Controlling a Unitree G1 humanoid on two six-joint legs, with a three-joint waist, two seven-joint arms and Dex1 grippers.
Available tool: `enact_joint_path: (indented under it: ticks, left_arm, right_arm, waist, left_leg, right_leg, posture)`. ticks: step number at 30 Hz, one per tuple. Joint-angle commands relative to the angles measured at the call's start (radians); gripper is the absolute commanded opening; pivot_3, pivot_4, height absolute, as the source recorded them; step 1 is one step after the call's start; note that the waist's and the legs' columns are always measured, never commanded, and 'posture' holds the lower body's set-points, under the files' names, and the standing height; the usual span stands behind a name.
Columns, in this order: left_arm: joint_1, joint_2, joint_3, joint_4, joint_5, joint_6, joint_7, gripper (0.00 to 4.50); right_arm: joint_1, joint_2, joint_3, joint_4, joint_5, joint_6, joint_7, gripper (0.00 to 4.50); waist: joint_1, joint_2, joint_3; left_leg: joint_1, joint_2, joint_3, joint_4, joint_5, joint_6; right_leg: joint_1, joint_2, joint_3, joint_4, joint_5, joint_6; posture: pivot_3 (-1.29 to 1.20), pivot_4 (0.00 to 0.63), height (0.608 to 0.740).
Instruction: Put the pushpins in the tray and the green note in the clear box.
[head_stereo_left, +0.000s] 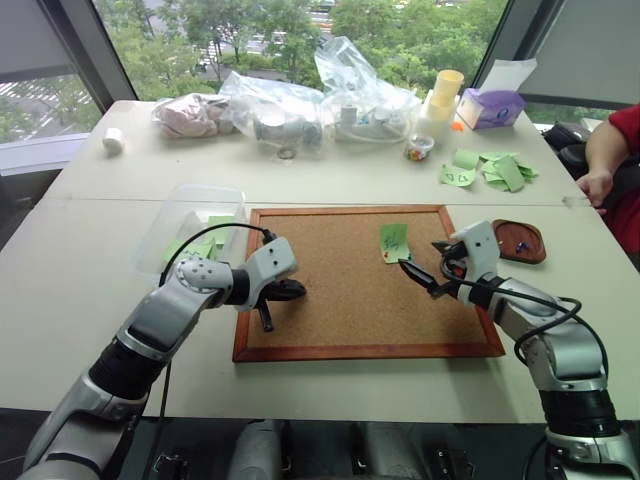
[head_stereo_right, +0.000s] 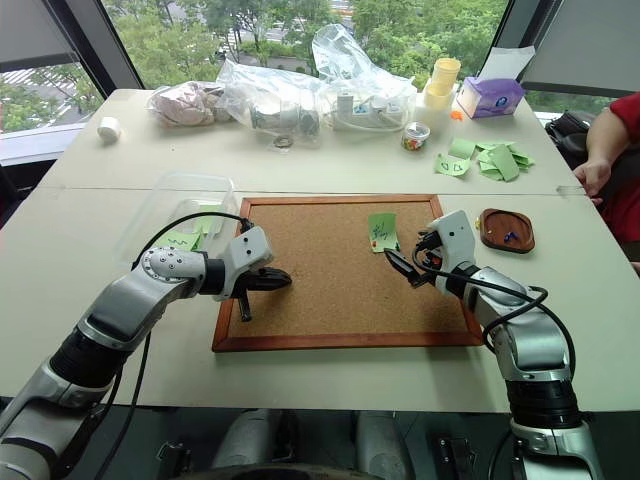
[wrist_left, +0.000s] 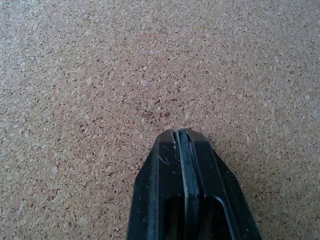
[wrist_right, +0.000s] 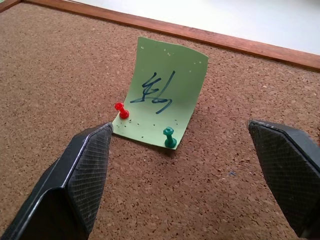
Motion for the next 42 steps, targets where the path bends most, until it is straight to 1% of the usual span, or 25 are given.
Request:
enact_joint_path:
  ticks: [1,4,5,7,9,10,11,12,17,20,30,42]
  left_arm:
    - [0.012,0.009,-0.01,-0.006,0.007,0.002,-0.009,0.0]
    - [0.02,0.012,-0.007,-0.015,0.005,0.009,-0.005,0.0]
    - [0.023,0.013,-0.007,-0.017,0.005,0.01,-0.004,0.0]
    - [0.026,0.012,-0.007,-0.019,0.005,0.012,-0.003,0.0]
    - [0.026,0.011,-0.008,-0.02,0.006,0.014,-0.002,0.0]
    - [0.026,0.011,-0.007,-0.019,0.005,0.015,-0.001,0.0]
    - [0.025,0.01,-0.007,-0.019,0.005,0.016,0.0,0.0]
    - [0.024,0.01,-0.007,-0.018,0.006,0.017,0.001,0.0]
    - [0.022,0.009,-0.007,-0.017,0.006,0.018,0.005,0.0]
    - [0.022,0.014,-0.011,-0.016,0.008,0.022,0.003,0.0]
    - [0.03,0.075,-0.064,0.011,0.047,-0.001,-0.028,0.0]
    - [0.022,0.082,-0.085,0.016,0.063,-0.008,-0.046,0.0]
  right_arm:
    - [-0.028,0.01,0.002,0.019,-0.013,-0.039,0.006,4.42]
    - [-0.047,0.021,0.009,0.055,-0.023,-0.056,0.01,3.66]
    - [-0.051,0.026,0.01,0.062,-0.024,-0.06,0.012,3.33]
    - [-0.059,0.036,0.009,0.074,-0.02,-0.066,0.016,2.16]
    - [-0.063,0.042,0.008,0.084,-0.022,-0.07,0.02,1.28]
    - [-0.064,0.044,0.008,0.087,-0.022,-0.07,0.022,0.63]
    - [-0.064,0.044,0.007,0.088,-0.021,-0.066,0.024,0.13]
    - [-0.06,0.043,0.007,0.085,-0.018,-0.061,0.028,0.05]
    - [-0.05,0.045,-0.004,0.073,-0.014,-0.058,0.027,0.05]
    - [-0.051,0.059,-0.045,0.057,-0.007,-0.088,-0.003,0.05]
    - [0.028,0.083,-0.127,-0.047,0.073,-0.119,-0.009,0.05]
    - [0.036,0.1,-0.128,-0.077,0.085,-0.135,-0.033,0.05]
  waist:
    - [0.0,0.0,0.0]
    - [0.0,0.0,0.0]
    - [0.0,0.0,0.0]
    - [0.0,0.0,0.0]
    - [0.0,0.0,0.0]
    - [0.0,0.0,0.0]
    - [-0.001,0.0,0.0]
    - [-0.001,0.0,0.0]
    - [0.0,0.0,0.0]
    - [0.0,0.0,0.0]
    - [-0.001,0.0,0.0]
    - [-0.002,0.0,-0.001]
  left_leg:
    - [0.0,0.0,0.0,0.0,0.0,0.0]
    - [0.0,0.0,0.0,0.0,0.0,0.0]
    - [0.0,0.0,0.0,0.0,0.0,0.0]
    - [0.0,0.0,0.0,0.0,0.0,0.0]
    - [0.0,0.0,0.0,0.0,0.0,0.0]
    - [0.0,0.0,0.0,0.0,0.0,0.0]
    - [0.0,0.0,0.0,0.0,0.0,0.0]
    - [0.0,0.0,0.0,0.0,0.0,0.0]
    - [0.0,0.0,0.0,0.0,0.0,0.0]
    - [0.0,0.0,0.0,0.0,0.0,0.0]
    - [0.0,0.0,0.0,0.0,0.0,0.0]
    - [0.001,0.0,0.0,0.0,0.0,0.0]
  right_leg:
    - [0.0,0.0,0.0,0.0,0.0,0.0]
    - [0.0,0.0,0.0,0.0,0.0,0.0]
    - [0.0,0.0,0.0,0.0,0.0,0.0]
    - [0.0,0.0,0.0,0.0,0.0,0.0]
    - [0.0,0.0,0.0,0.0,0.0,0.0]
    - [0.0,0.0,0.0,0.0,0.0,0.0]
    - [0.0,0.0,0.0,0.0,0.0,0.0]
    - [0.0,0.0,0.0,0.0,0.0,0.0]
    - [0.0,0.0,0.0,0.0,0.0,0.0]
    - [0.0,0.0,0.0,0.0,0.0,0.0]
    - [0.0,0.0,0.0,0.0,0.0,0.0]
    - [0.0,0.001,0.0,0.0,0.0,0.0]
  posture:
    - [0.0,0.15,0.735]
    - [0.0,0.15,0.735]
    - [0.0,0.15,0.735]
    - [0.0,0.15,0.735]
    - [0.0,0.15,0.735]
    - [0.0,0.15,0.735]
    - [0.0,0.15,0.735]
    - [0.0,0.15,0.735]
    - [0.0,0.15,0.735]
    - [0.0,0.15,0.735]
    - [0.0,0.15,0.735]
    - [0.0,0.15,0.735]
